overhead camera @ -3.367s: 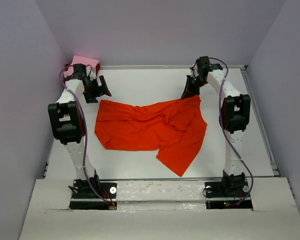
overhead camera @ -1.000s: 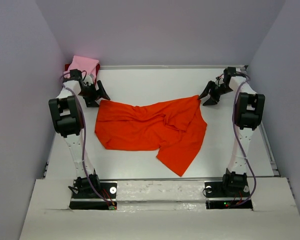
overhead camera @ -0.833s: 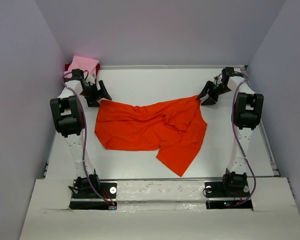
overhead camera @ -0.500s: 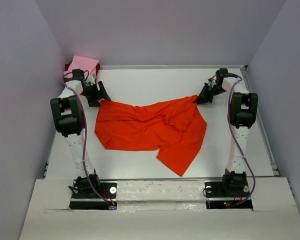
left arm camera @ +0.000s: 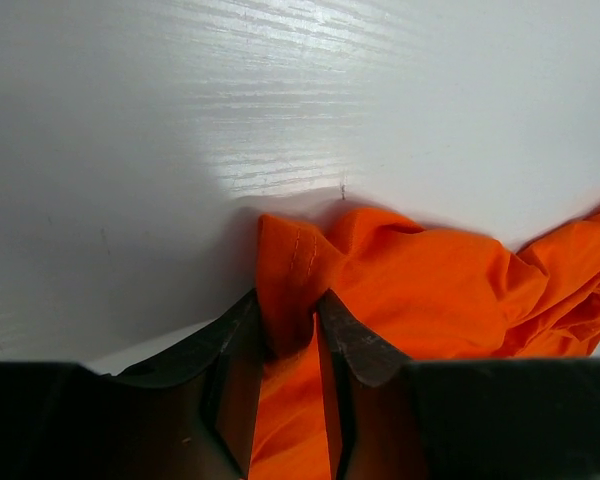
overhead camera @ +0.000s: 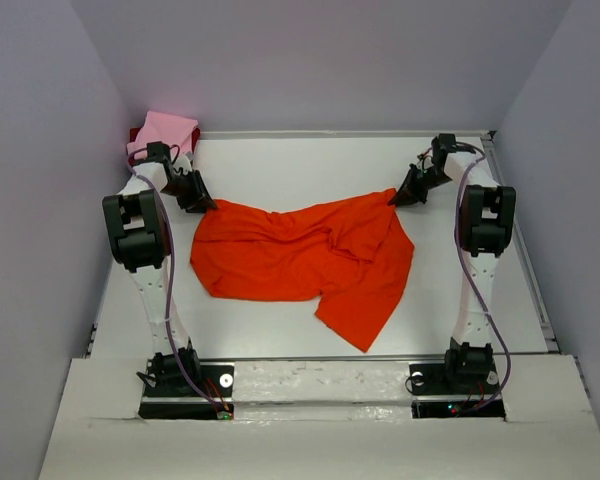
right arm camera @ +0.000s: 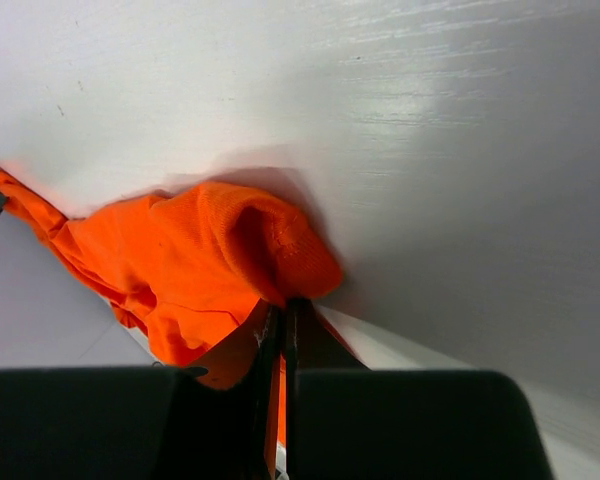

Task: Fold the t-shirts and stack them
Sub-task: Fold the flattened tshirt in 1/3 of the way

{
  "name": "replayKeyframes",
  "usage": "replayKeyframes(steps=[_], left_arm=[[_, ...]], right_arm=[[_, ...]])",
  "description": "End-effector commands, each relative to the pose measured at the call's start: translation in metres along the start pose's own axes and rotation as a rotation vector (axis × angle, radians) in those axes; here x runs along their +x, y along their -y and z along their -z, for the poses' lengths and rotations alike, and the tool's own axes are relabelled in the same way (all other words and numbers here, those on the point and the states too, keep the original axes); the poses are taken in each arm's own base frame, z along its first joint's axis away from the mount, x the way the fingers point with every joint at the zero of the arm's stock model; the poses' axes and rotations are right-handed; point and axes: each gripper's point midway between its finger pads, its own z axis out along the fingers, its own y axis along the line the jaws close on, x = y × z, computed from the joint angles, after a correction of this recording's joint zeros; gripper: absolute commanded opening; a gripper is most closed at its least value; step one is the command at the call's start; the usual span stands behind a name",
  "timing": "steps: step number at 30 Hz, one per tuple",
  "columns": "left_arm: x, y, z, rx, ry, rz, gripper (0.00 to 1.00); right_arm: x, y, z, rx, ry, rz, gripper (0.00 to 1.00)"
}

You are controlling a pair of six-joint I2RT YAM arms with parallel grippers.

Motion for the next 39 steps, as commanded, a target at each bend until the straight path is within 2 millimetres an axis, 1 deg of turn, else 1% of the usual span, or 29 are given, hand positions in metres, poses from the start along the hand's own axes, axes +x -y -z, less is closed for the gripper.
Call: replayKeyframes(steps=[1,5,6,7,8,9,10,11,12,14,15,16,19,20,21,22,25,28,29,31,32,33,34,35,36,37,38,39], left_arm=[[0.001,-0.006,0.003,-0.045,-0.011,-0.005,0.39],[-0.006,-0.011,0.003,-0.079,0.008,-0.003,0.38],[-0.008,-0.011,0.003,-0.082,0.012,-0.004,0.38],[-0.01,-0.013,0.003,-0.093,0.018,-0.003,0.38],[-0.013,-0.014,0.004,-0.097,0.027,0.001,0.38],[-0.018,-0.014,0.006,-0.103,0.041,-0.004,0.38],[-0.018,-0.015,0.005,-0.103,0.041,0.001,0.38],[-0.023,-0.015,0.006,-0.103,0.056,0.001,0.38],[-0.025,-0.016,0.005,-0.103,0.059,0.011,0.38],[-0.035,-0.015,0.006,-0.099,0.084,0.007,0.38],[-0.037,-0.015,0.004,-0.098,0.086,0.017,0.38],[-0.044,-0.012,0.006,-0.093,0.104,0.011,0.38],[-0.052,-0.012,0.002,-0.088,0.116,0.018,0.38],[-0.059,-0.01,0.004,-0.083,0.132,0.013,0.38],[-0.06,-0.011,0.001,-0.083,0.131,0.017,0.38],[-0.065,-0.009,0.003,-0.077,0.143,0.012,0.38],[-0.07,-0.009,0.002,-0.08,0.154,0.007,0.38],[-0.072,-0.011,0.003,-0.09,0.168,0.004,0.38],[-0.073,-0.012,0.003,-0.089,0.172,0.002,0.38],[-0.073,-0.011,0.004,-0.087,0.178,0.0,0.38],[-0.073,-0.01,0.004,-0.082,0.179,0.0,0.38],[-0.074,-0.008,0.007,-0.079,0.186,-0.003,0.38],[-0.076,-0.007,0.008,-0.075,0.193,-0.005,0.38],[-0.077,-0.005,0.01,-0.073,0.198,-0.007,0.38],[-0.08,-0.001,0.016,-0.068,0.212,-0.017,0.38],[-0.082,0.001,0.019,-0.067,0.223,-0.021,0.38],[-0.084,0.003,0.022,-0.065,0.232,-0.024,0.38],[-0.087,0.007,0.028,-0.064,0.245,-0.031,0.38]], right_arm=[[-0.013,0.008,0.0,0.068,0.041,0.042,0.0],[-0.018,0.007,-0.001,0.069,0.043,0.041,0.0],[-0.022,0.012,0.0,0.071,0.048,0.032,0.0],[-0.022,0.014,-0.002,0.074,0.042,0.023,0.0],[-0.029,0.014,0.002,0.066,0.06,0.021,0.0],[-0.033,0.017,0.006,0.067,0.065,0.01,0.0],[-0.034,0.016,0.006,0.066,0.066,0.011,0.0],[-0.036,0.018,0.002,0.065,0.062,0.008,0.0],[-0.044,0.017,0.008,0.058,0.083,0.013,0.0],[-0.046,0.017,0.007,0.059,0.081,0.01,0.0],[-0.052,0.02,0.008,0.058,0.09,0.002,0.0],[-0.053,0.02,0.007,0.057,0.093,0.001,0.0],[-0.059,0.019,0.005,0.049,0.109,-0.001,0.0],[-0.064,0.022,0.008,0.046,0.121,-0.01,0.0],[-0.067,0.021,0.007,0.039,0.128,-0.006,0.0],[-0.071,0.024,0.009,0.037,0.137,-0.009,0.0],[-0.074,0.025,0.008,0.037,0.144,-0.005,0.0],[-0.081,0.034,0.013,0.046,0.165,-0.009,0.0],[-0.08,0.032,0.013,0.036,0.162,-0.004,0.07],[-0.081,0.031,0.013,0.03,0.165,0.001,0.36],[-0.082,0.029,0.015,0.028,0.169,0.008,0.48],[-0.083,0.026,0.019,0.026,0.179,0.016,0.64],[-0.085,0.023,0.022,0.025,0.189,0.023,0.71],[-0.086,0.021,0.025,0.028,0.199,0.027,0.82],[-0.088,0.016,0.032,0.026,0.216,0.037,0.86],[-0.09,0.014,0.036,0.032,0.231,0.044,0.92],[-0.09,0.012,0.039,0.032,0.235,0.047,0.92],[-0.093,0.011,0.047,0.028,0.253,0.048,0.92]])
